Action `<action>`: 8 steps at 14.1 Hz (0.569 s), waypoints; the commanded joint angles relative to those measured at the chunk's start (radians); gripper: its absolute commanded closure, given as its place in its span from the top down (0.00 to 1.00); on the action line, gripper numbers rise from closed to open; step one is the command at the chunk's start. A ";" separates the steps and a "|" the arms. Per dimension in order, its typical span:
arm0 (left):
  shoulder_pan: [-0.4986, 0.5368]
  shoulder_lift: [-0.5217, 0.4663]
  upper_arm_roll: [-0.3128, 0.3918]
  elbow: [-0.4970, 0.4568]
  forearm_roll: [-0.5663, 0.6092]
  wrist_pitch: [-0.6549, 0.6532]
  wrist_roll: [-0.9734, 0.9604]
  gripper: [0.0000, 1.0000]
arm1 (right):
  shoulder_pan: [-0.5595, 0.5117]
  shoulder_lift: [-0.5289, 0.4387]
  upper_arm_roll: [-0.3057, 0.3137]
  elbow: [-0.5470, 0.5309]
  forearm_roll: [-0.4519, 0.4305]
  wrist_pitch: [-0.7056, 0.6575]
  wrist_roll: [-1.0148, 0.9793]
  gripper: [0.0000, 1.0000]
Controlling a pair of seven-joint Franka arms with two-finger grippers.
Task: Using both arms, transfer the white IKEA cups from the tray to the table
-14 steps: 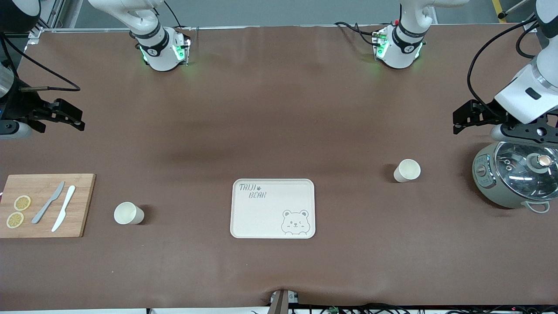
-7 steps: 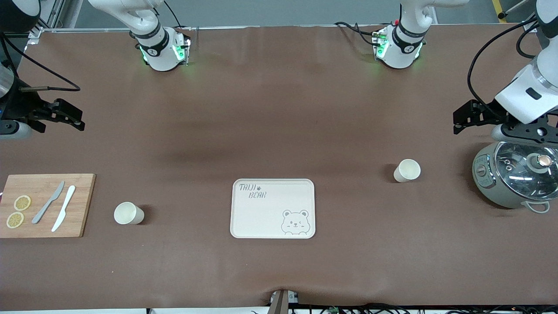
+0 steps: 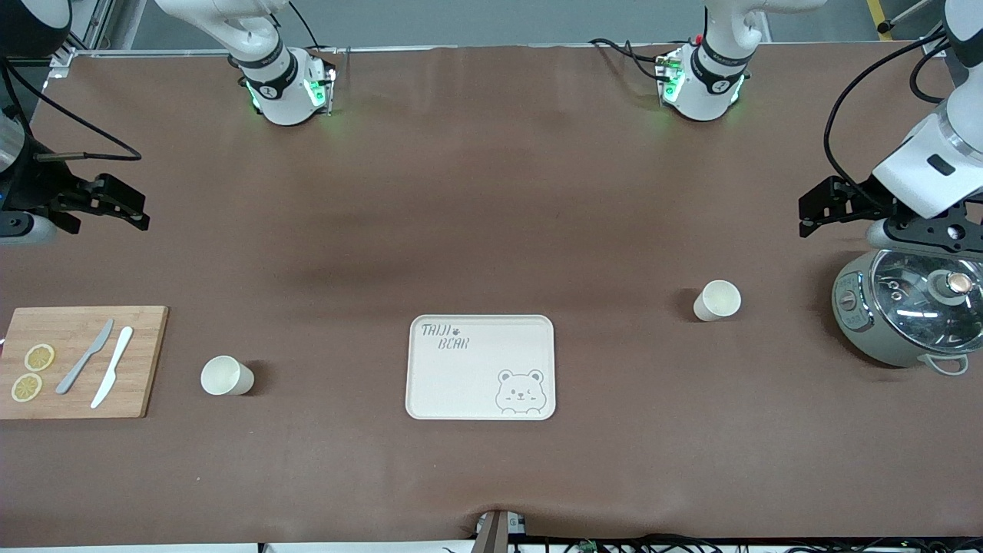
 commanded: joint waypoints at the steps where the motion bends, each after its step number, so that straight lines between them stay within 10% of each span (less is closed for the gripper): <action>1: 0.006 -0.002 -0.004 0.003 0.022 0.008 0.010 1.00 | 0.004 -0.027 -0.001 -0.024 -0.020 0.008 0.014 1.00; 8: 0.006 -0.002 -0.004 0.003 0.022 0.009 0.009 1.00 | -0.019 -0.048 -0.007 -0.072 -0.017 0.056 0.013 1.00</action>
